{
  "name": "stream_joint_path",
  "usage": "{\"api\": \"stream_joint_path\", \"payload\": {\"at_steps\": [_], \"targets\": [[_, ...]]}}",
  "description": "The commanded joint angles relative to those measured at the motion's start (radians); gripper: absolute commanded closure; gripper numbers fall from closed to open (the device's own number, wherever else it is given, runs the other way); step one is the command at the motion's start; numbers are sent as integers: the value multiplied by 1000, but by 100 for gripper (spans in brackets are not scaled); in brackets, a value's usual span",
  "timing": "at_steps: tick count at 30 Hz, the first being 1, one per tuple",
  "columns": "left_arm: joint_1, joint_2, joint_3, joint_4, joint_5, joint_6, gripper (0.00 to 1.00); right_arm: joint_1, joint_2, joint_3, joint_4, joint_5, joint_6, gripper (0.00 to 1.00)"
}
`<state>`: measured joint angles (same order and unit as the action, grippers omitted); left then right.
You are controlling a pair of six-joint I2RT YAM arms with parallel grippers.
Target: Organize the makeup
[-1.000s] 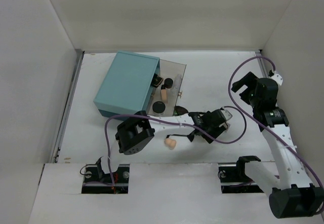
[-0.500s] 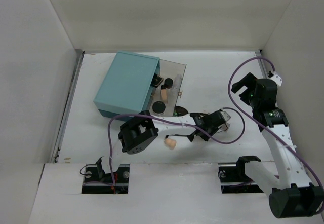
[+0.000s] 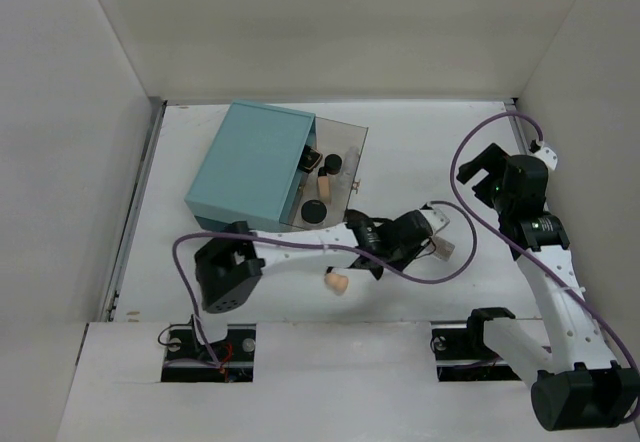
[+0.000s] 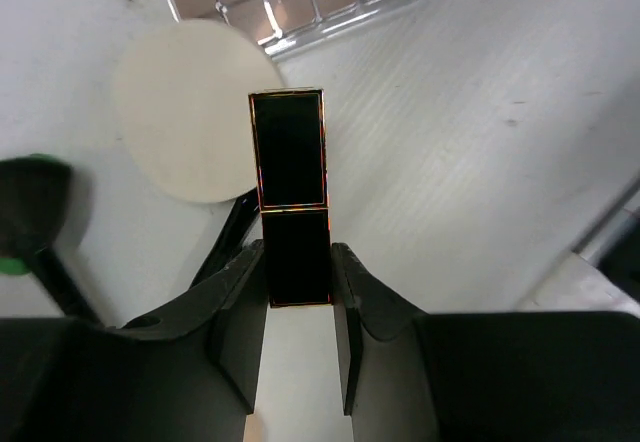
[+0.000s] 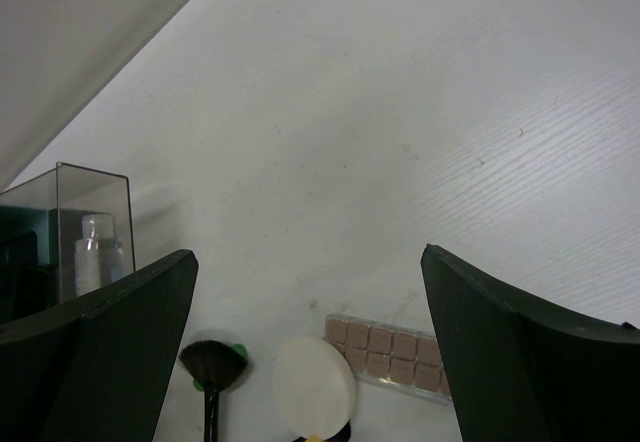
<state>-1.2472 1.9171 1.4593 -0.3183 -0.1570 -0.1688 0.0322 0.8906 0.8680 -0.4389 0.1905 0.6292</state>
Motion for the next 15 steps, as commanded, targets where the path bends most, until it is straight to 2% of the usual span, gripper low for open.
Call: {"api": "stream_joint_path", "payload": {"at_steps": [1,7,15], "targets": [[-11,-202,-42,76,-1,26,88,-1,-1,-4,62,0,0,0],[51,-296,-57,59,-32,25,87,5,11,-4,63,-2,-2,0],[274,-417,-169,68,-203,-9,86,44,27,-15,65,-11,-5,0]]}}
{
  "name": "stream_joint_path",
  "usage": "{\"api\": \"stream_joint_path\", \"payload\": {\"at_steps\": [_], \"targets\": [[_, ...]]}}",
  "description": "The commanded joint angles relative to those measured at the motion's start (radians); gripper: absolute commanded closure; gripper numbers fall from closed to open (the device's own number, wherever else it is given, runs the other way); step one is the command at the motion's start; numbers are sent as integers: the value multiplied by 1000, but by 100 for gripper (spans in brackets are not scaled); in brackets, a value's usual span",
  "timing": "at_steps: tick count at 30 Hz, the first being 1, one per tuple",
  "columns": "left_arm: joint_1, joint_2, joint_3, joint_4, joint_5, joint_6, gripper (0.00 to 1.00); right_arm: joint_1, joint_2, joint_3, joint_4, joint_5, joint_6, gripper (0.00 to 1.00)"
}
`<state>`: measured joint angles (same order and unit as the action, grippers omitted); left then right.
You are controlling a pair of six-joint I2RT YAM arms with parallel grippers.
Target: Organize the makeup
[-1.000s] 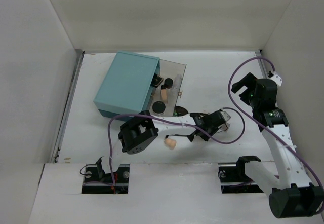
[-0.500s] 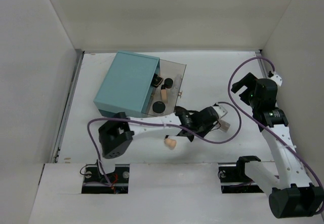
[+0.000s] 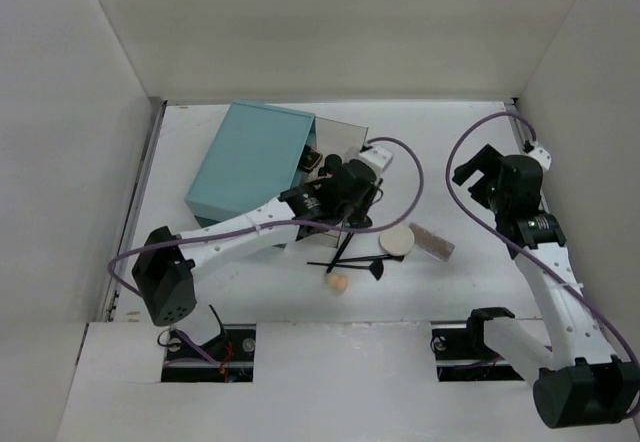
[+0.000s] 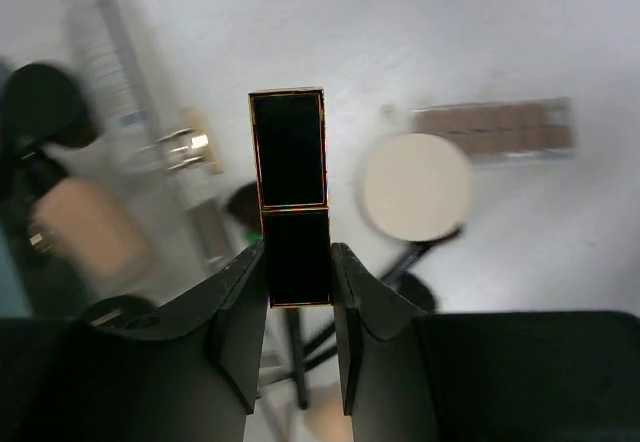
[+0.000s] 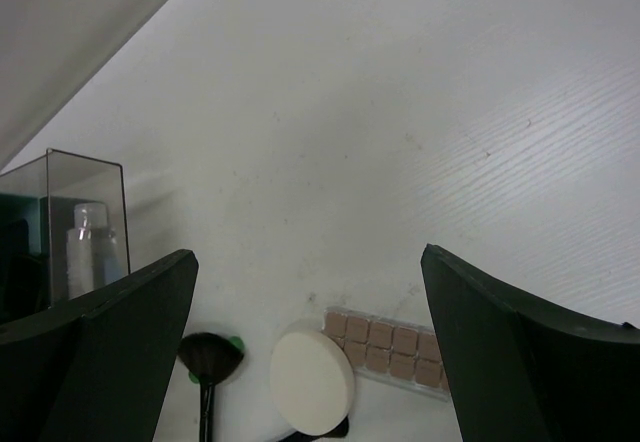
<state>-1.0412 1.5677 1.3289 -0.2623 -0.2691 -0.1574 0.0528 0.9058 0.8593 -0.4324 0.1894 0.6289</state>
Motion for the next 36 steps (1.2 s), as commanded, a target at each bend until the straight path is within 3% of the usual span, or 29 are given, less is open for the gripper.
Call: {"api": "stream_joint_path", "payload": {"at_steps": [1,8,17,21,27,36], "targets": [[104,-72,-46,5,-93,-36,86,35,21,-3,58,-13,-8,0],[256,-78,-89,-23,-107,-137,85,109,76,-2,60,-1,-15,0],[306,-40,-100,-61,-111,-206,81,120,108,-5,67,-8,-15,0],[327,-40,-100,-75,-114,-229,62,144,149,-17,63,-1,-21,0],[307,-58,-105,-69,-114,-217,26,189,186,-43,84,-15,-40,0],[269,-107,-105,-54,-111,-189,14,224,165,-75,110,-16,-54,0]]}}
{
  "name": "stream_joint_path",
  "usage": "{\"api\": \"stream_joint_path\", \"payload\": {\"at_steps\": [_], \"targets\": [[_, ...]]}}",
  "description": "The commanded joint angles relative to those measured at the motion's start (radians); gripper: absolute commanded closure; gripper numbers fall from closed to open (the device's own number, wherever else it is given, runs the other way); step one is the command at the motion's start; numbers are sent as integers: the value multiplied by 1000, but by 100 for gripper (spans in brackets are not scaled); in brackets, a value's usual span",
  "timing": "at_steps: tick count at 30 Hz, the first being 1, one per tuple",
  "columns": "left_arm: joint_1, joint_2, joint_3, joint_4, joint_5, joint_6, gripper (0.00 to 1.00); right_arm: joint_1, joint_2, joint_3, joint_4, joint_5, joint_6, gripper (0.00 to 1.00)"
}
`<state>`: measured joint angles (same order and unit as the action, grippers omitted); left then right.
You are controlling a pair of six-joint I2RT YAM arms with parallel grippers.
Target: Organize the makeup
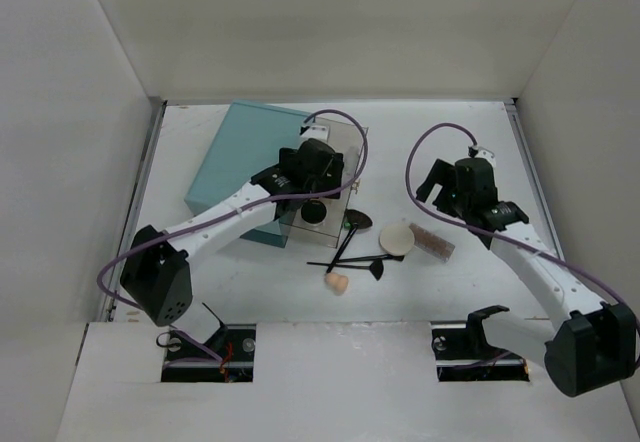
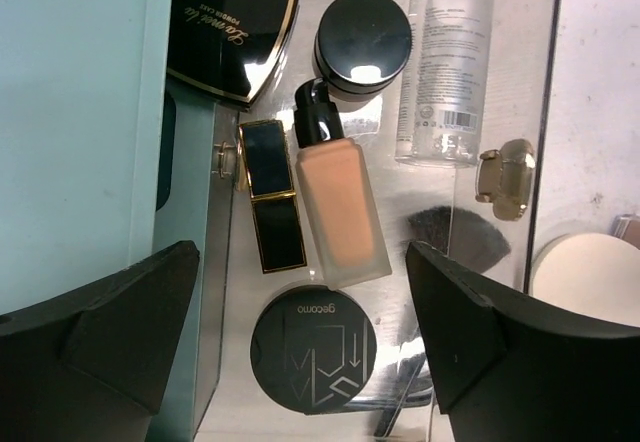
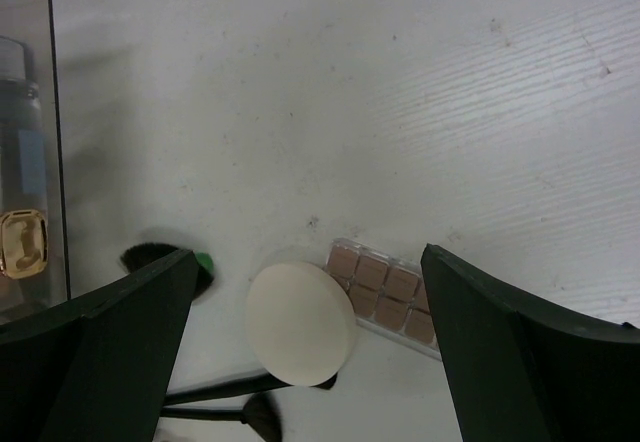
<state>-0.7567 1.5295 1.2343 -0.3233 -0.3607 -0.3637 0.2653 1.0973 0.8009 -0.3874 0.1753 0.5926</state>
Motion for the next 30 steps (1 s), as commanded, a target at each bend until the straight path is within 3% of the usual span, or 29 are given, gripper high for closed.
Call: {"api": "stream_joint_path", "payload": {"at_steps": [1,9,10,16,21,26,30], "targets": [[-23,-75,-10,13,-18,22,13,12,-27,-20,67,-2,-13,0],[-91,-126,2,30,-23,62,6,24,44,-22,65,-14,-7,0],[-95,-132,4,30,-23,63,1,30,53,-22,71,-17,-5,1],[-131,-204,-12,41,-24,69,0,71,160,17,136,-60,19,2],[-132,-256,-47,29,-35,63,0,88,217,50,61,-1,-22,3],[-140,-285,-82,10,-78,54,0,-7,207,34,-83,145,56,0],[-137,-298,-96,3,-95,52,0,-65,197,-23,-105,133,111,0]]}}
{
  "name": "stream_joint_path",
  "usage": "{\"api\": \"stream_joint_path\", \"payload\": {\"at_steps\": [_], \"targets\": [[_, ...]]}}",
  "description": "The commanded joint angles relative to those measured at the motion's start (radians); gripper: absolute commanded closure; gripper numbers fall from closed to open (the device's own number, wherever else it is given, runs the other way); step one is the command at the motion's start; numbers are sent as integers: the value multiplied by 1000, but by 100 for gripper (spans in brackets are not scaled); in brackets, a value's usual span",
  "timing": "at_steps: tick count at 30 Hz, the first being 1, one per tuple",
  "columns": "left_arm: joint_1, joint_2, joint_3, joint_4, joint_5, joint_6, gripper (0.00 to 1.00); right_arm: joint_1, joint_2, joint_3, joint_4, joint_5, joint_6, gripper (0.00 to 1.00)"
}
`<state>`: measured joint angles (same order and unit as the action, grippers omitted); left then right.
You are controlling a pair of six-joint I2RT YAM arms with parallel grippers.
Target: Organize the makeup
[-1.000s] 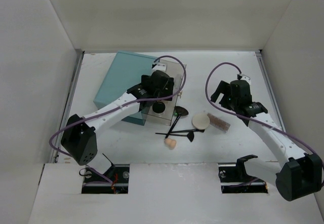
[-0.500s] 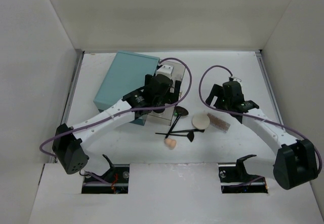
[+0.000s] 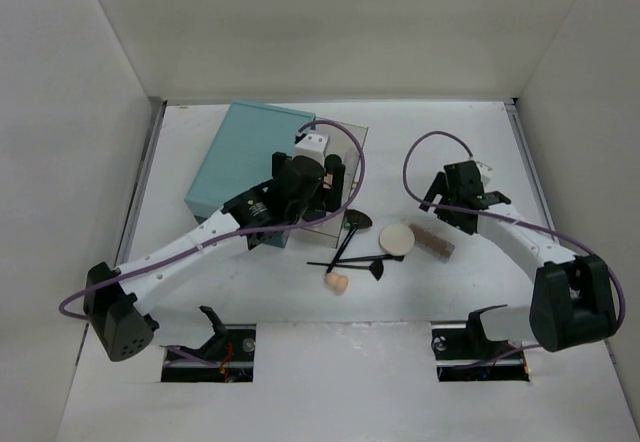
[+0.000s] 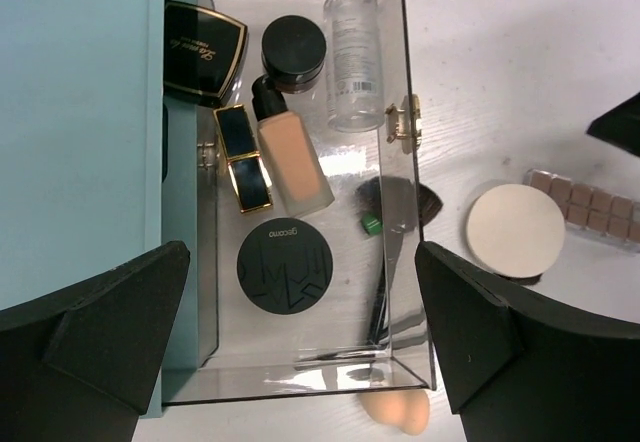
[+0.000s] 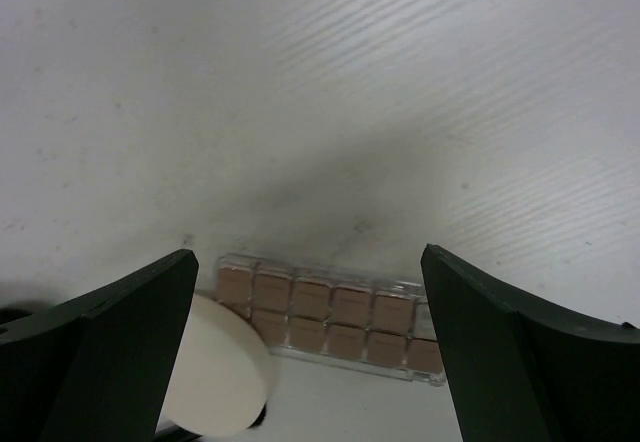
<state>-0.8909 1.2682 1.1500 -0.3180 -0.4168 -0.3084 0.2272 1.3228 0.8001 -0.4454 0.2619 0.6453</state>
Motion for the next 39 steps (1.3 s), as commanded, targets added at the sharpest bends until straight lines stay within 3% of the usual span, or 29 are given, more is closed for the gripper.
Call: {"api": "stream_joint_path", "payload": {"at_steps": [1,8,15,23,30,34,39], "targets": [[2,-39,-15,-3,-39,-3,0,-33,-24,-38,-47,33,71,0],[20,-41,-24,-3,-39,-3,0,-44,10,-94,-15,-79,99,0],[34,-52,-38,-3,-36,-3,0,-9,-88,-142,-6,-194,94,0],[54,-82,-56,-3,-36,-3,0,122,-112,-179,27,-291,141,0],[57,-116,-84,-3,-36,-5,0,264,-243,-205,-16,-239,175,0],[56,-118,-90,-3,-33,-5,0,226,-332,-184,-90,-133,142,0],[47,-130,-104,-3,-30,-8,0,38,-318,-162,-76,-95,74,0]]}}
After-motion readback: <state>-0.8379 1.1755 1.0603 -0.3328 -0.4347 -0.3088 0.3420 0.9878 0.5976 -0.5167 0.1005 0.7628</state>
